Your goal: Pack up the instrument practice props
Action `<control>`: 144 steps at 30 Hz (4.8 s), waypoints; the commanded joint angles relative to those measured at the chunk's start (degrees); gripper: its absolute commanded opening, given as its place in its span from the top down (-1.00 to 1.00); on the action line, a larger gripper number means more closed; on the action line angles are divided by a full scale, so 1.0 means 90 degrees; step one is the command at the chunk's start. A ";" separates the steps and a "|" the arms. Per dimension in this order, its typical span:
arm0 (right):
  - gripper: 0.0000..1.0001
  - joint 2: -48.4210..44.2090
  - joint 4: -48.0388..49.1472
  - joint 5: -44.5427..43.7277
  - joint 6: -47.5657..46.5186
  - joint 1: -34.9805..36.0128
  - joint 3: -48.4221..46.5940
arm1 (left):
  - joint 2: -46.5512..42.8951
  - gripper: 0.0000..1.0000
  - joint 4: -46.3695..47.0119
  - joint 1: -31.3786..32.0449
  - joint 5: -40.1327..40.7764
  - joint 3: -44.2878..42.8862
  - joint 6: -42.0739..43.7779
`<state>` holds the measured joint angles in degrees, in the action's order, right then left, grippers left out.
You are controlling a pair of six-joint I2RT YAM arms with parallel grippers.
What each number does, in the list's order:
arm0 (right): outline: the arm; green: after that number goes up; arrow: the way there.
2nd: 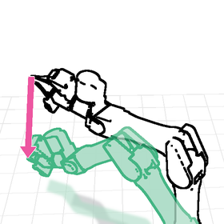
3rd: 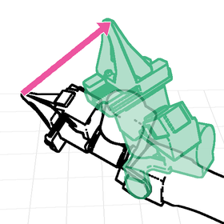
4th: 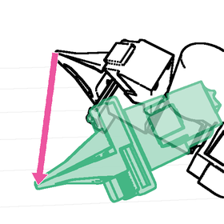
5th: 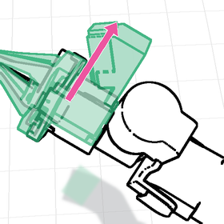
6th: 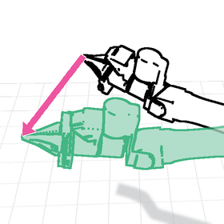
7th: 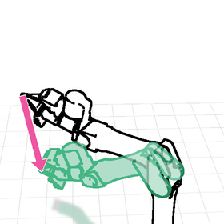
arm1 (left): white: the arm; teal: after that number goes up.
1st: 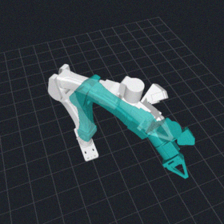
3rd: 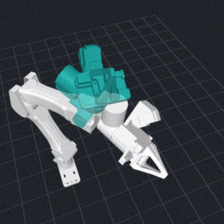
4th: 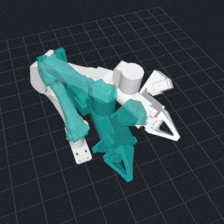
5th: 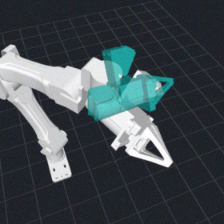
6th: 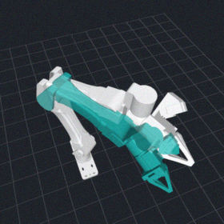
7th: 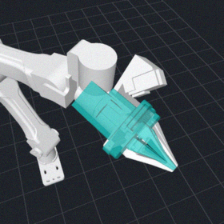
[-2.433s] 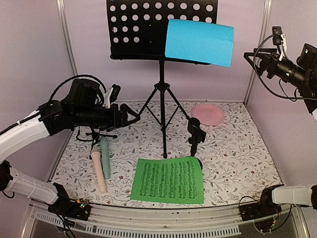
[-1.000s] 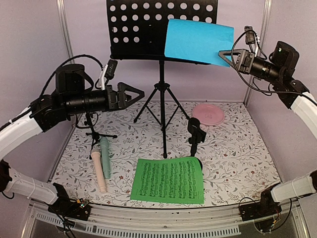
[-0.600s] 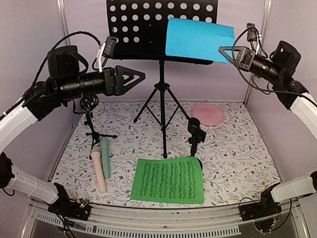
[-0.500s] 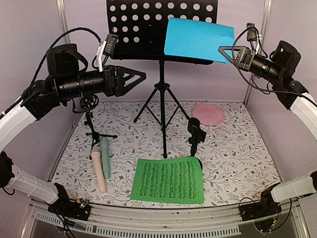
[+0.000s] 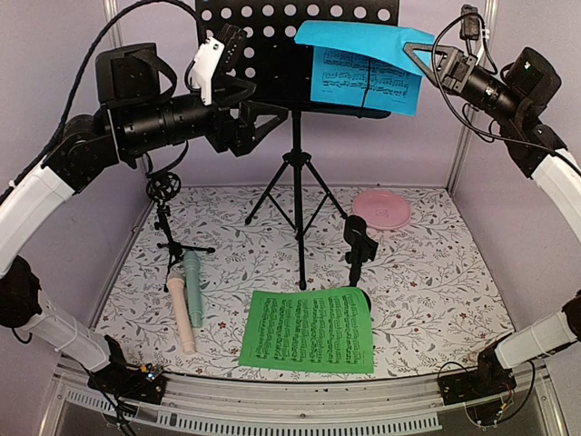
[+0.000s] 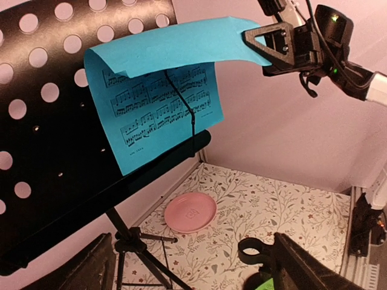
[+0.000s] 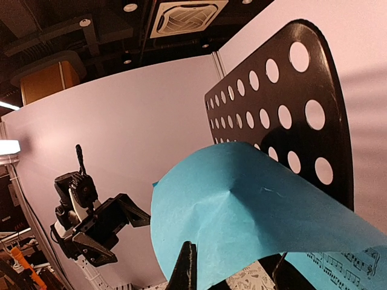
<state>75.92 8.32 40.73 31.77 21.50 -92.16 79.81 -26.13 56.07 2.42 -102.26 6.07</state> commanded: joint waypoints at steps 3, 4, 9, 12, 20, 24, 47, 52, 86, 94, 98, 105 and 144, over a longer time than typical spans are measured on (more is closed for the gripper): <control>1.00 0.0501 0.0260 0.0031 0.0092 0.0043 -0.0913 | 0.0230 -0.83 0.0242 0.0076 0.0721 -0.0510 0.1483; 1.00 0.0576 0.0258 0.0048 0.0093 0.0043 -0.1004 | 0.0233 -0.84 0.0320 0.0073 0.0724 -0.0502 0.1616; 1.00 0.0732 0.0270 0.0048 0.0081 0.0047 -0.1137 | 0.0280 -0.89 0.0480 0.0082 0.0781 -0.0497 0.1941; 1.00 0.0767 0.0313 -0.0048 0.0002 0.0043 -0.1231 | 0.0245 -0.89 0.0575 0.0105 0.0832 -0.0358 0.2041; 1.00 0.1168 0.0343 -0.0136 -0.0477 0.0048 -0.2434 | 0.0104 -0.90 0.1082 0.0131 0.0574 0.0087 0.2326; 1.00 0.1430 0.0446 -0.0308 -0.0593 0.0048 -0.3231 | 0.0167 -0.91 0.1091 0.0136 0.0578 0.0065 0.2334; 1.00 -0.0151 -0.0003 -0.1902 -0.1854 0.0044 -0.2773 | 0.0465 -0.99 0.1374 0.0417 0.0686 -0.0164 0.2178; 1.00 -0.0724 -0.0134 -0.2085 -0.1763 0.0048 -0.1719 | 0.0504 -0.99 0.1419 0.0623 0.0885 -0.0190 0.2294; 1.00 -0.1194 -0.1387 -0.2284 -0.0268 0.0930 0.0825 | 0.2278 -0.94 0.0048 0.1864 0.1376 -0.2543 0.3978; 1.00 -0.1016 -0.1539 -0.2607 -0.0261 0.1607 0.0856 | 0.2665 -0.93 0.0025 0.1968 0.2323 -0.2537 0.4377; 1.00 -0.0987 -0.1554 -0.2442 -0.0295 0.1715 0.0810 | 0.2705 -0.95 0.0049 0.1959 0.2709 -0.2653 0.4277; 1.00 -0.1595 -0.2021 -0.3141 -0.0623 0.1745 0.0585 | 0.2376 -0.96 0.0207 0.1995 0.2553 -0.2408 0.3949; 1.00 -0.2303 -0.2144 -0.2624 0.0797 0.1861 0.2093 | 0.3545 -0.91 -0.1114 0.2213 0.2983 -0.3763 0.2198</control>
<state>54.98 -11.20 15.51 38.50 37.52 -73.41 109.54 -31.55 76.51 25.65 -131.59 28.88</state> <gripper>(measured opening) 0.010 0.970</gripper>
